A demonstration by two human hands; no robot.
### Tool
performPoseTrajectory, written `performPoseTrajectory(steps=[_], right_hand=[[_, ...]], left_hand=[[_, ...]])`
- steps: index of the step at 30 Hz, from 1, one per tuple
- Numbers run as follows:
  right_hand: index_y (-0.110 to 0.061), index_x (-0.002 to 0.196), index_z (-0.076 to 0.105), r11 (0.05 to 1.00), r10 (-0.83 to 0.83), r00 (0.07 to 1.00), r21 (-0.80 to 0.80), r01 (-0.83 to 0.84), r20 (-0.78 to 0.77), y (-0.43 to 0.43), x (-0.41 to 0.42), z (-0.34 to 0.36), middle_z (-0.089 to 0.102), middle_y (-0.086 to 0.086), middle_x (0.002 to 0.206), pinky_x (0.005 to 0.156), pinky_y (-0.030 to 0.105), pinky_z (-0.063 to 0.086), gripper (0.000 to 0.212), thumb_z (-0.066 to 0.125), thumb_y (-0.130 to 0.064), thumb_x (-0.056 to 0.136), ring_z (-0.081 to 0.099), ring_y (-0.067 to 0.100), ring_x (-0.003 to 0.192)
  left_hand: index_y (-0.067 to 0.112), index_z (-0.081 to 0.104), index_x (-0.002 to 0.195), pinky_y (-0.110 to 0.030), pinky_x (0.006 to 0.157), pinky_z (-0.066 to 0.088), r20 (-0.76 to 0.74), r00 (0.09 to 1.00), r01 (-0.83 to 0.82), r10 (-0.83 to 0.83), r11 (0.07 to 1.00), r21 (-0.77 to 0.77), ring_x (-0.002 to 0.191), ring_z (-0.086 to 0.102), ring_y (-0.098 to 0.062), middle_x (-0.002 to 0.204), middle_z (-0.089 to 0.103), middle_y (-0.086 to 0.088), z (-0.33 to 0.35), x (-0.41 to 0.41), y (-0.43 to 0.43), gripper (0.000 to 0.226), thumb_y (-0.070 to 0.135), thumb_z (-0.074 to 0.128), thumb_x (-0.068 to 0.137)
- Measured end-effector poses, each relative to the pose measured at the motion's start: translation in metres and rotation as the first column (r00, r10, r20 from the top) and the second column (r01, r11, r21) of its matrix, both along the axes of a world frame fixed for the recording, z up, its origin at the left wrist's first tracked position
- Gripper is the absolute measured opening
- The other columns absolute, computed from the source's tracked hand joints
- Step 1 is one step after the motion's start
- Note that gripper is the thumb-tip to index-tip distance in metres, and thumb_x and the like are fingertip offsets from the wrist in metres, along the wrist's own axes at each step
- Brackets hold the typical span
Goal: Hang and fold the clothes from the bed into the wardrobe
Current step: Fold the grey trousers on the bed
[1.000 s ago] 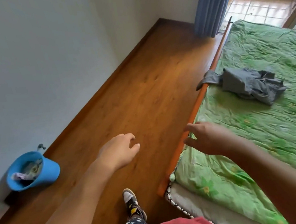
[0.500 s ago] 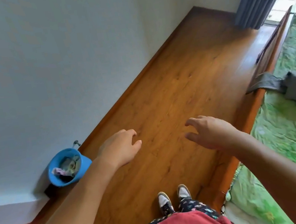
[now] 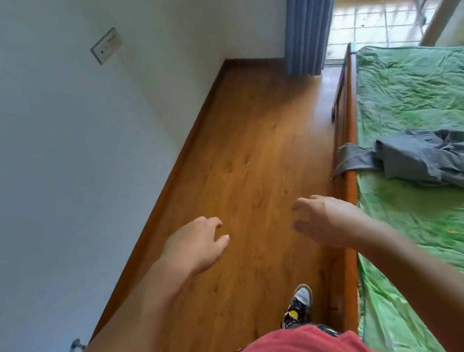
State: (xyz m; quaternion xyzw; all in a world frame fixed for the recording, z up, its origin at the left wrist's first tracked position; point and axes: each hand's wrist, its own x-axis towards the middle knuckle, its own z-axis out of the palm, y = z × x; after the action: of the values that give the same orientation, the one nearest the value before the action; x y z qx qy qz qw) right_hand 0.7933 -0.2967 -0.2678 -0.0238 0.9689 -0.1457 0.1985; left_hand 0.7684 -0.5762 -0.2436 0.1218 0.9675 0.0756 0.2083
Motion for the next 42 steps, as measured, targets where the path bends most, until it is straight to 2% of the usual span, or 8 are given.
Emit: performPoseTrajectory(steps=[6,11,14,18,24,28,34,42], right_hand=[[-0.027,0.121,0.054,0.977,-0.210,0.978,0.024,0.210,0.012,0.119,-0.036,0.020,0.061,0.003,0.113,0.082,0.040,0.055,0.040,0.047,-0.058,0.098,0.063,0.024,0.097],[-0.030,0.127,0.055,0.900,-0.435,0.900,0.009,0.435,0.034,0.195,-0.032,0.021,0.062,0.003,0.124,0.089,0.039,0.052,0.044,0.047,-0.060,0.095,0.061,0.025,0.110],[-0.032,0.136,0.052,0.839,-0.544,0.838,0.007,0.544,0.049,0.233,-0.029,0.018,0.060,0.004,0.133,0.095,0.039,0.050,0.050,0.048,-0.061,0.095,0.058,0.025,0.121],[-0.029,0.136,0.050,0.750,-0.661,0.748,0.027,0.661,0.052,0.273,-0.033,0.017,0.060,0.007,0.131,0.095,0.039,0.049,0.051,0.049,-0.060,0.096,0.058,0.027,0.121],[-0.028,0.139,0.049,0.585,-0.810,0.583,0.043,0.810,0.061,0.324,-0.072,0.017,0.059,0.005,0.136,0.094,0.041,0.050,0.053,0.049,-0.059,0.096,0.057,0.026,0.122],[-0.026,0.140,0.049,0.459,-0.886,0.455,0.035,0.888,0.092,0.351,-0.117,0.017,0.059,0.005,0.139,0.095,0.040,0.049,0.052,0.050,-0.056,0.098,0.058,0.027,0.123],[-0.028,0.144,0.047,0.285,-0.952,0.280,0.022,0.958,0.121,0.376,-0.181,0.022,0.057,0.005,0.142,0.095,0.040,0.048,0.054,0.049,-0.056,0.098,0.057,0.027,0.124],[-0.027,0.142,0.049,0.047,-0.974,0.031,0.070,0.996,0.224,0.392,-0.166,0.005,0.058,0.008,0.138,0.095,0.042,0.050,0.052,0.049,-0.055,0.098,0.058,0.029,0.120]], left_hand=[[0.033,0.049,0.143,-0.031,0.093,0.056,0.004,0.969,0.246,-0.246,0.969,0.024,0.122,0.060,-0.014,0.143,0.055,0.008,0.014,-0.094,0.132,0.048,0.052,0.052,0.099],[0.032,0.051,0.142,-0.030,0.093,0.057,-0.003,0.888,0.459,-0.459,0.888,0.013,0.123,0.059,-0.014,0.141,0.056,0.008,0.021,-0.143,0.238,0.048,0.052,0.053,0.098],[0.033,0.054,0.138,-0.029,0.090,0.057,-0.016,0.827,0.562,-0.561,0.827,0.018,0.115,0.062,-0.012,0.134,0.059,0.009,0.019,-0.171,0.297,0.045,0.054,0.053,0.097],[0.030,0.061,0.122,-0.038,0.084,0.059,-0.008,0.724,0.690,-0.690,0.724,0.001,0.101,0.064,-0.017,0.118,0.064,0.005,0.012,-0.209,0.370,0.037,0.055,0.051,0.097],[0.023,0.059,0.113,-0.040,0.085,0.055,0.007,0.519,0.854,-0.854,0.519,0.015,0.102,0.063,-0.021,0.116,0.063,0.002,-0.001,-0.288,0.468,0.031,0.048,0.052,0.096],[0.028,0.056,0.133,-0.039,0.087,0.055,0.000,0.387,0.921,-0.922,0.387,0.040,0.110,0.063,-0.021,0.124,0.063,0.002,-0.005,-0.347,0.529,0.040,0.049,0.049,0.099],[0.026,0.051,0.139,-0.039,0.091,0.054,0.040,0.221,0.974,-0.975,0.222,0.034,0.115,0.061,-0.020,0.132,0.061,0.002,-0.009,-0.417,0.602,0.046,0.050,0.047,0.100],[0.023,0.049,0.142,-0.043,0.094,0.053,0.127,-0.001,0.999,-0.992,0.005,0.041,0.120,0.059,-0.024,0.136,0.058,-0.002,-0.039,-0.414,0.681,0.048,0.048,0.048,0.101]])
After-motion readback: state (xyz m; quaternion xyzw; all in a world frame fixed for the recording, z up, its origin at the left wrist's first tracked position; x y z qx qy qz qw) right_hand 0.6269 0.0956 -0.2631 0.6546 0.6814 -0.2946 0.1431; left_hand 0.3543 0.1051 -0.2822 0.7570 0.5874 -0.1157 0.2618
